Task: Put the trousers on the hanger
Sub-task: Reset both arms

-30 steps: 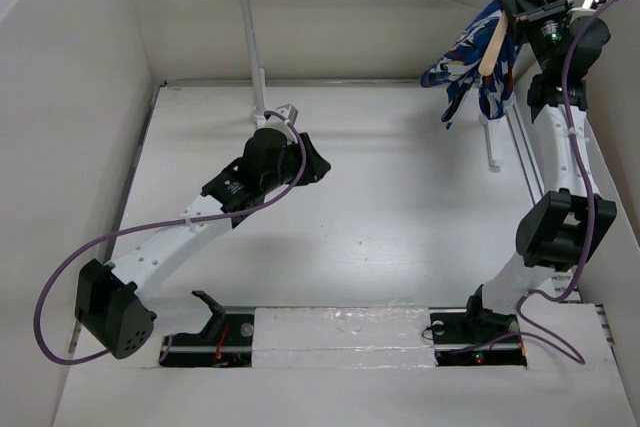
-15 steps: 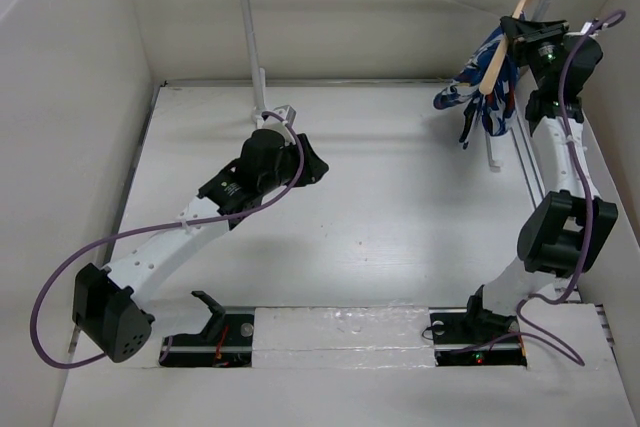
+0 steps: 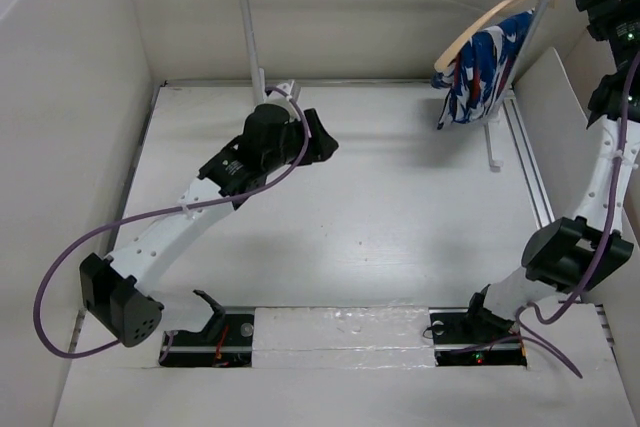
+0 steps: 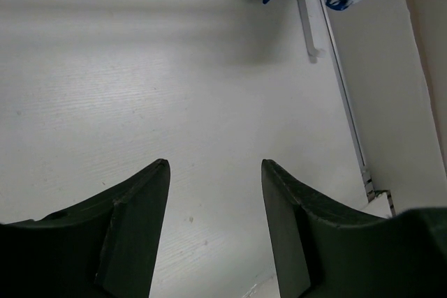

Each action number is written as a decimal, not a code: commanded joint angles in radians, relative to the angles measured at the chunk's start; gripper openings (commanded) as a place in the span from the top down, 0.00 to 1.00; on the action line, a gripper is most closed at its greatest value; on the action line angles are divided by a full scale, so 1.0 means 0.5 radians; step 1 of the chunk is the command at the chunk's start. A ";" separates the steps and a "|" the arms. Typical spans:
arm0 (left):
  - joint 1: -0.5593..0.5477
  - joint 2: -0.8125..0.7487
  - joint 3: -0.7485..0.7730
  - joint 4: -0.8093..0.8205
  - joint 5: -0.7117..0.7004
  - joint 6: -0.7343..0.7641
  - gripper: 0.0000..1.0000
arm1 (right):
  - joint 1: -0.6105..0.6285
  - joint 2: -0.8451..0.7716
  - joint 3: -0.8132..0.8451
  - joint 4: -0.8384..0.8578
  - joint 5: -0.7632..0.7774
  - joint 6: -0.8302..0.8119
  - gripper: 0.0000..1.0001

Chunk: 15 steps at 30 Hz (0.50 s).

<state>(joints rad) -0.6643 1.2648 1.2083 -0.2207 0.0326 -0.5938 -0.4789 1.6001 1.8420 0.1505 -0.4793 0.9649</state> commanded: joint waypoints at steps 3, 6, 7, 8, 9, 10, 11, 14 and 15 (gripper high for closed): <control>0.019 0.090 0.457 -0.147 -0.117 0.025 0.47 | 0.117 -0.098 0.050 -0.010 -0.678 -0.441 0.00; 0.037 0.087 0.581 -0.169 -0.197 0.062 0.44 | 0.374 -0.322 -0.320 0.254 -0.845 -0.540 0.00; 0.037 0.051 0.602 -0.163 -0.218 0.068 0.44 | 0.457 -0.392 -0.540 0.300 -0.864 -0.643 0.00; 0.037 0.029 0.602 -0.163 -0.240 0.065 0.41 | 0.543 -0.533 -0.655 0.294 -0.873 -0.717 0.00; 0.037 0.002 0.563 -0.163 -0.277 0.059 0.39 | 0.717 -0.607 -0.765 0.246 -0.861 -0.797 0.00; 0.037 -0.059 0.526 -0.163 -0.289 0.062 0.38 | 0.804 -0.672 -0.866 0.187 -0.839 -0.965 0.00; 0.037 -0.096 0.480 -0.163 -0.295 0.052 0.38 | 0.890 -0.809 -1.077 0.020 -0.812 -1.070 0.00; 0.037 -0.222 0.235 -0.157 -0.308 0.013 0.37 | 1.187 -1.039 -1.436 -0.485 -0.616 -1.521 0.00; 0.037 -0.247 0.097 -0.157 -0.295 -0.009 0.37 | 1.237 -1.095 -1.523 -0.604 -0.463 -1.604 0.00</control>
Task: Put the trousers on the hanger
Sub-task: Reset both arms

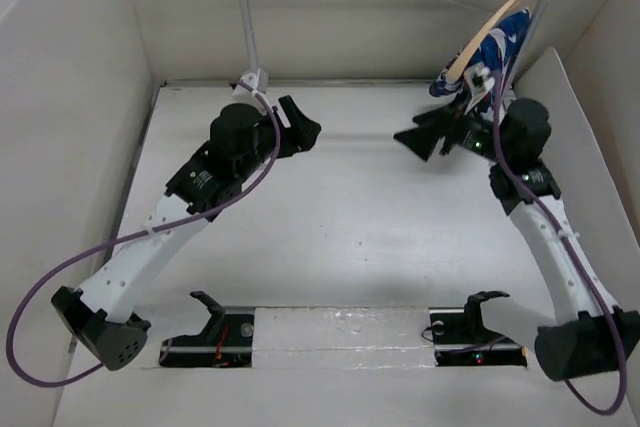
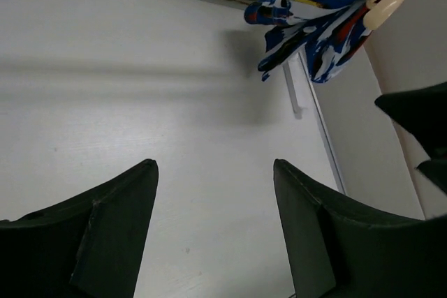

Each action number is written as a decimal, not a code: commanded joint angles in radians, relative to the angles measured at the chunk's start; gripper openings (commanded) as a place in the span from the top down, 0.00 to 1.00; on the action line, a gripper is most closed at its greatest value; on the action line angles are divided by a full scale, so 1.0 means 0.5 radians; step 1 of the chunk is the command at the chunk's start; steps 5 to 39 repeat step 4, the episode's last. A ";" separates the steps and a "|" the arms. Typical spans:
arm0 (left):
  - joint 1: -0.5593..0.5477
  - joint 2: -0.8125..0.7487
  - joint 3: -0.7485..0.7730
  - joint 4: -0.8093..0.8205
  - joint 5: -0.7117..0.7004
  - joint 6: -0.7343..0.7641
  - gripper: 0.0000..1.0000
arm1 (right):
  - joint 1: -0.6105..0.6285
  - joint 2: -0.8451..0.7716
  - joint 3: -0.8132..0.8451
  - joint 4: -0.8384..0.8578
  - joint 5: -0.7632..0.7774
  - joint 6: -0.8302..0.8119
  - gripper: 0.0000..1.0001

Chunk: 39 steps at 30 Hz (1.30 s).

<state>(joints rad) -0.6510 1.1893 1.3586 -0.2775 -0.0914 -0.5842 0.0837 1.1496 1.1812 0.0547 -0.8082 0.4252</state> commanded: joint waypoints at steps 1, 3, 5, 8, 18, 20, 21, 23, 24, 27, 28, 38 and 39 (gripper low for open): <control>0.010 -0.145 -0.268 -0.034 -0.032 -0.043 0.37 | 0.182 -0.252 -0.297 -0.474 0.244 -0.604 0.00; 0.010 -0.188 -0.418 0.012 0.014 -0.080 0.38 | 0.201 -0.417 -0.539 -0.524 0.294 -0.608 0.00; 0.010 -0.209 -0.444 0.024 0.017 -0.098 0.37 | 0.201 -0.467 -0.583 -0.527 0.312 -0.581 0.00; 0.010 -0.209 -0.444 0.024 0.017 -0.098 0.37 | 0.201 -0.467 -0.583 -0.527 0.312 -0.581 0.00; 0.010 -0.209 -0.444 0.024 0.017 -0.098 0.37 | 0.201 -0.467 -0.583 -0.527 0.312 -0.581 0.00; 0.010 -0.209 -0.444 0.024 0.017 -0.098 0.37 | 0.201 -0.467 -0.583 -0.527 0.312 -0.581 0.00; 0.010 -0.209 -0.444 0.024 0.017 -0.098 0.37 | 0.201 -0.467 -0.583 -0.527 0.312 -0.581 0.00; 0.010 -0.209 -0.444 0.024 0.017 -0.098 0.37 | 0.201 -0.467 -0.583 -0.527 0.312 -0.581 0.00; 0.010 -0.209 -0.444 0.024 0.017 -0.098 0.37 | 0.201 -0.467 -0.583 -0.527 0.312 -0.581 0.00; 0.010 -0.209 -0.444 0.024 0.017 -0.098 0.37 | 0.201 -0.467 -0.583 -0.527 0.312 -0.581 0.00; 0.010 -0.209 -0.444 0.024 0.017 -0.098 0.37 | 0.201 -0.467 -0.583 -0.527 0.312 -0.581 0.00; 0.010 -0.209 -0.444 0.024 0.017 -0.098 0.37 | 0.201 -0.467 -0.583 -0.527 0.312 -0.581 0.00; 0.010 -0.209 -0.444 0.024 0.017 -0.098 0.37 | 0.201 -0.467 -0.583 -0.527 0.312 -0.581 0.00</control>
